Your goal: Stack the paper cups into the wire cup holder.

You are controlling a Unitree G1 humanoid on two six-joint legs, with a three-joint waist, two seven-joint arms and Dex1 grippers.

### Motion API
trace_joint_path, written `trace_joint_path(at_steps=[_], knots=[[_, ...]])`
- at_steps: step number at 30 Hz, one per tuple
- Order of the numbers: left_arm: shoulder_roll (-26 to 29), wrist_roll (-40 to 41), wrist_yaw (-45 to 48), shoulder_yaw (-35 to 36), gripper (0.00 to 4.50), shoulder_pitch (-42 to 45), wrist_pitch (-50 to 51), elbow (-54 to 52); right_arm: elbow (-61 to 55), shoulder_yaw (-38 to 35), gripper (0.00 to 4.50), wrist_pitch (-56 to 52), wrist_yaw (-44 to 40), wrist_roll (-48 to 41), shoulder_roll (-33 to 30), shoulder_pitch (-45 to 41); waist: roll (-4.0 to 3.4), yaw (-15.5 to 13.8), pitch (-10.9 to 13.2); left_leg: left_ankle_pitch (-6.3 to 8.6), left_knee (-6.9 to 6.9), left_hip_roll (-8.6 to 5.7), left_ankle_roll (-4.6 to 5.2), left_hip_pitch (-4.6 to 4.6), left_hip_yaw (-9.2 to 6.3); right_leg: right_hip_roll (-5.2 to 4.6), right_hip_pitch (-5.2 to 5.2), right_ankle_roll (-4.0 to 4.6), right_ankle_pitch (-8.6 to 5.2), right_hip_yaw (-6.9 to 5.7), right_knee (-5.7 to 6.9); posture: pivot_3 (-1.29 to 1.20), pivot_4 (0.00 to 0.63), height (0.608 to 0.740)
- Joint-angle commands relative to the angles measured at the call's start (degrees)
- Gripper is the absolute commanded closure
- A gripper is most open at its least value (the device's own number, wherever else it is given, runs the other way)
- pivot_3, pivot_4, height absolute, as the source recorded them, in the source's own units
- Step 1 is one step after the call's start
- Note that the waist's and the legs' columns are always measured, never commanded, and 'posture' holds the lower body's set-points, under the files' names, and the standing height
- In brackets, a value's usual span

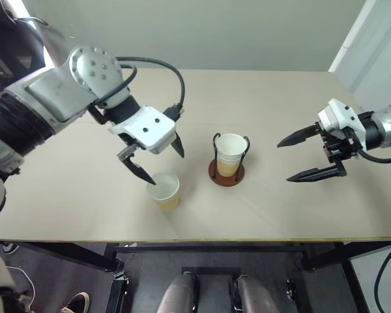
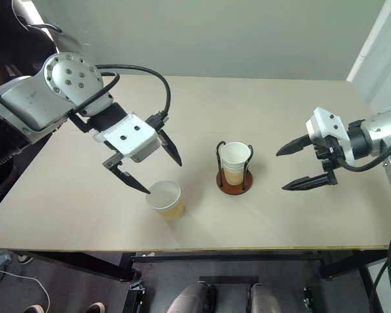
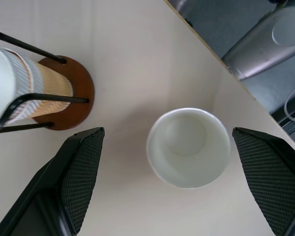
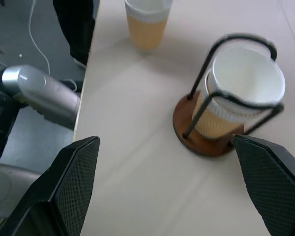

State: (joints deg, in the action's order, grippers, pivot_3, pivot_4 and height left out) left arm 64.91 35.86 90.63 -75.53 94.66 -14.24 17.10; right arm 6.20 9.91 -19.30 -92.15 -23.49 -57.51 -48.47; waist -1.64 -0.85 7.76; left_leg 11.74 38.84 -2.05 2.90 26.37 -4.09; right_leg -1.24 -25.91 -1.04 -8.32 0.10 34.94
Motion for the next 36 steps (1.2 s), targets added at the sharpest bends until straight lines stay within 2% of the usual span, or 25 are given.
trace_joint_path(at_steps=[1,7,21,36], knots=[[2.18,0.71,1.87,3.12,0.03,-0.88,1.86,-2.75,-0.69,-3.81,0.07,2.55,-0.32,-2.47,0.18,0.85,0.00,0.00,0.00,0.01,0.00,0.00,-0.02,-0.01,0.00,0.01,0.00,0.01,-0.01,-0.02,0.00,0.00,0.150,0.740],[4.22,-3.22,1.87,3.37,0.03,-2.09,-0.40,-4.37,-0.44,-3.02,0.07,2.26,-0.35,-3.21,-0.08,1.10,0.00,0.04,0.00,0.02,-0.03,0.00,-0.09,-0.02,-0.02,0.01,0.00,0.06,-0.04,-0.03,0.00,0.00,0.150,0.740],[8.97,-5.27,1.87,1.68,0.03,-1.49,0.11,-11.82,1.25,1.10,0.07,1.54,-0.35,-5.14,-2.28,-1.10,-0.01,0.28,0.00,0.16,-0.08,0.00,-0.33,-0.04,-0.02,0.01,-0.01,0.14,-0.08,-0.02,0.01,0.00,0.150,0.740],[10.98,-9.33,1.87,5.43,0.03,-8.64,1.10,-11.93,1.38,1.61,0.07,3.58,-0.35,-8.56,-1.01,-0.64,-0.01,0.35,0.00,0.10,-0.38,0.01,-0.39,-0.16,-0.02,0.01,-0.04,0.27,-0.16,-0.02,-0.01,0.00,0.150,0.740]])
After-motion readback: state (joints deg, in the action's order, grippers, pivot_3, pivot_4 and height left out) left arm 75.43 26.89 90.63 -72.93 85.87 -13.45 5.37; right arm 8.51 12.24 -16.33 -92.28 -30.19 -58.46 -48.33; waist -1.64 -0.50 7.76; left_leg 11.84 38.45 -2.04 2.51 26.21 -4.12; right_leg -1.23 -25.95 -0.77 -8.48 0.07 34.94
